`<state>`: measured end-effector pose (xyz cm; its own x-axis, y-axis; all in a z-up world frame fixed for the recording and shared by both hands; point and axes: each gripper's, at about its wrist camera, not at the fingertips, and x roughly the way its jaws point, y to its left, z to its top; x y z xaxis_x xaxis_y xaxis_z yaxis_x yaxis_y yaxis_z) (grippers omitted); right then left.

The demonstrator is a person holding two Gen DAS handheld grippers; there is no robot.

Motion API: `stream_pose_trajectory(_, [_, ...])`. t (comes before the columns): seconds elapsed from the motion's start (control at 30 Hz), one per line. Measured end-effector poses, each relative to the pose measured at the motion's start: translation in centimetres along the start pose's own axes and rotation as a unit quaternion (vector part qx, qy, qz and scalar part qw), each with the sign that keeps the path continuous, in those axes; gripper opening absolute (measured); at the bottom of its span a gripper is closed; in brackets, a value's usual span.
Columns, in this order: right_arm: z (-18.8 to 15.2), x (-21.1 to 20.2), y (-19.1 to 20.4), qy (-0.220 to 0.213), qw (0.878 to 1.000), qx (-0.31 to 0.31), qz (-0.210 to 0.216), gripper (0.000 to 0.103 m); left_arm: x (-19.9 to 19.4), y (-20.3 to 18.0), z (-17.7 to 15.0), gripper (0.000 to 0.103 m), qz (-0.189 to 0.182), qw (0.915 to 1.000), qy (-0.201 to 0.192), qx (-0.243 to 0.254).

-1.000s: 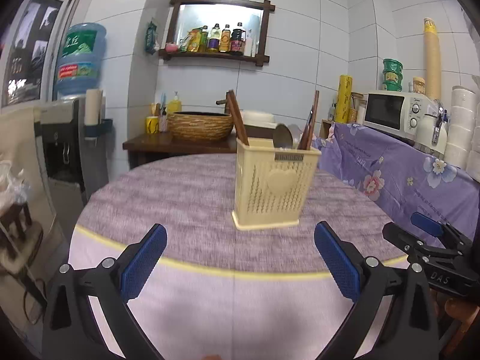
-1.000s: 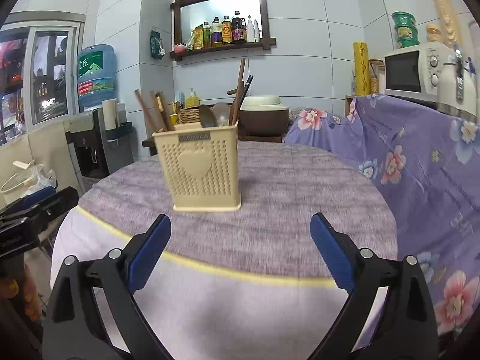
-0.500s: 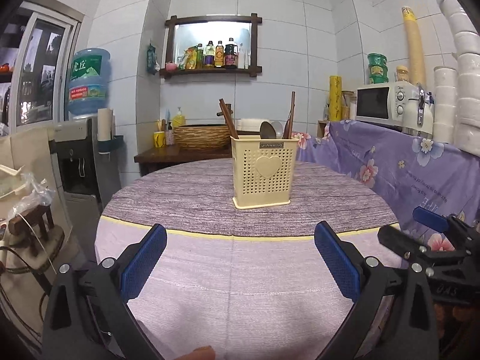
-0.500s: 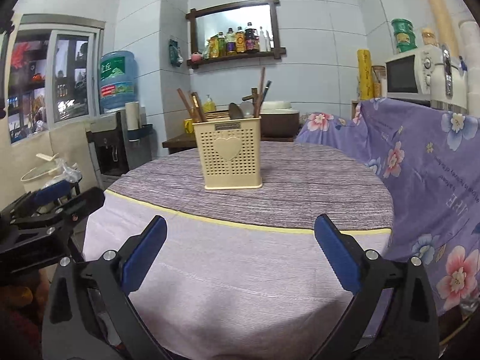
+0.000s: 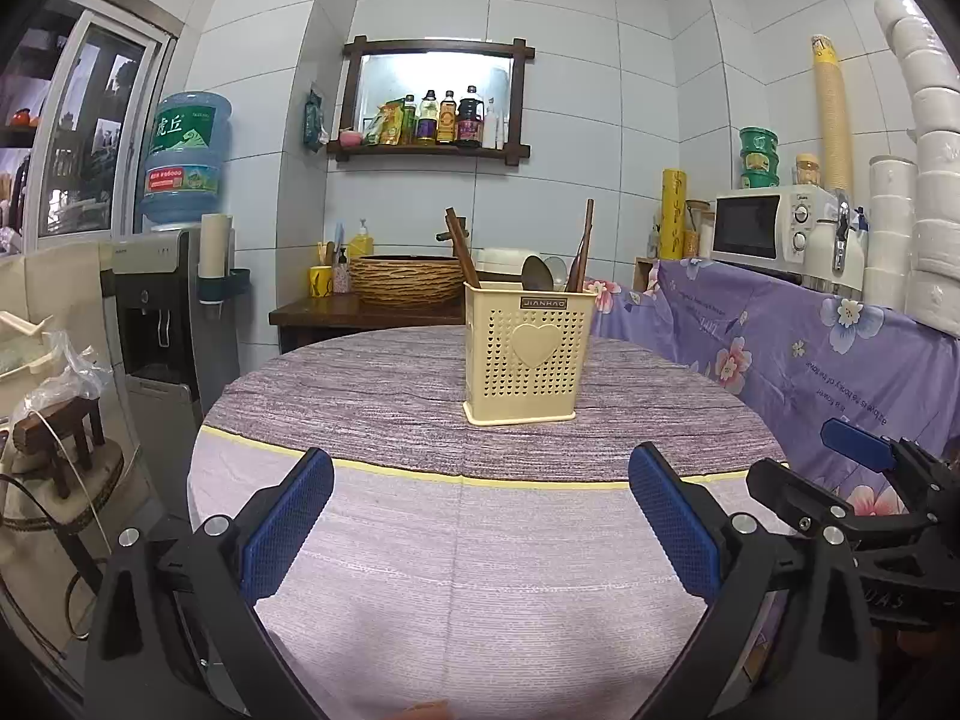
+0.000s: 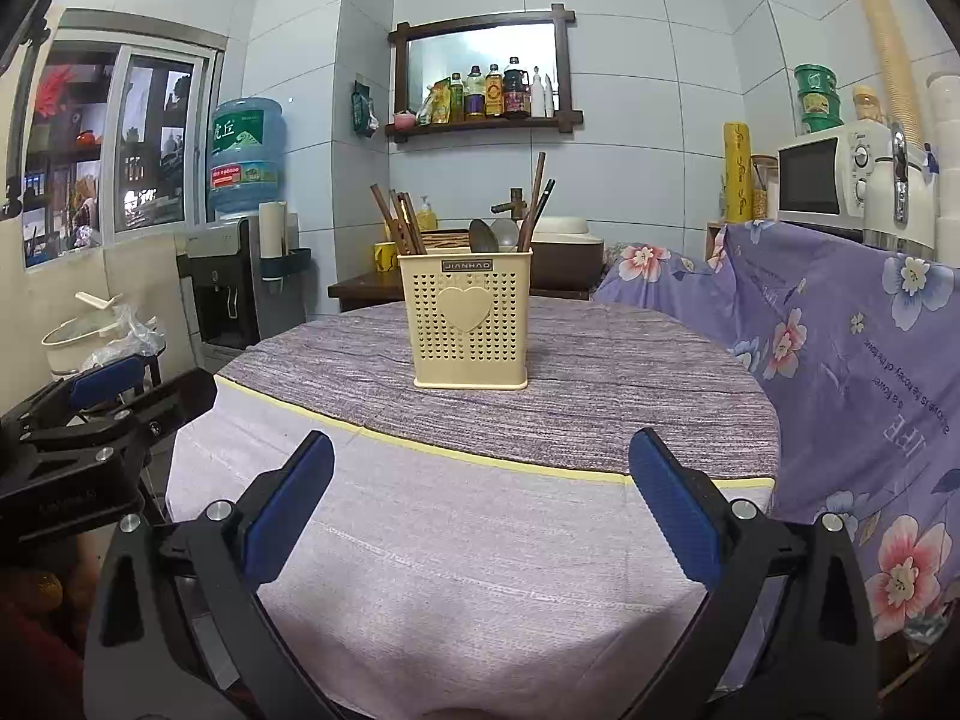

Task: Organize utensils

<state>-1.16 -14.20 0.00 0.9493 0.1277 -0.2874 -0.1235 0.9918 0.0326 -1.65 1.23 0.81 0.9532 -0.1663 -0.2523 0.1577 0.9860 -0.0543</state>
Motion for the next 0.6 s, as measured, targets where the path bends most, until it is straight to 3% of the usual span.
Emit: stream_pose_trajectory(0.6, [-0.08,0.51,-0.18,0.007,1.000,0.004,-0.001,0.097,0.00,0.15,-0.25,0.098,0.011,0.9999,0.001,-0.003])
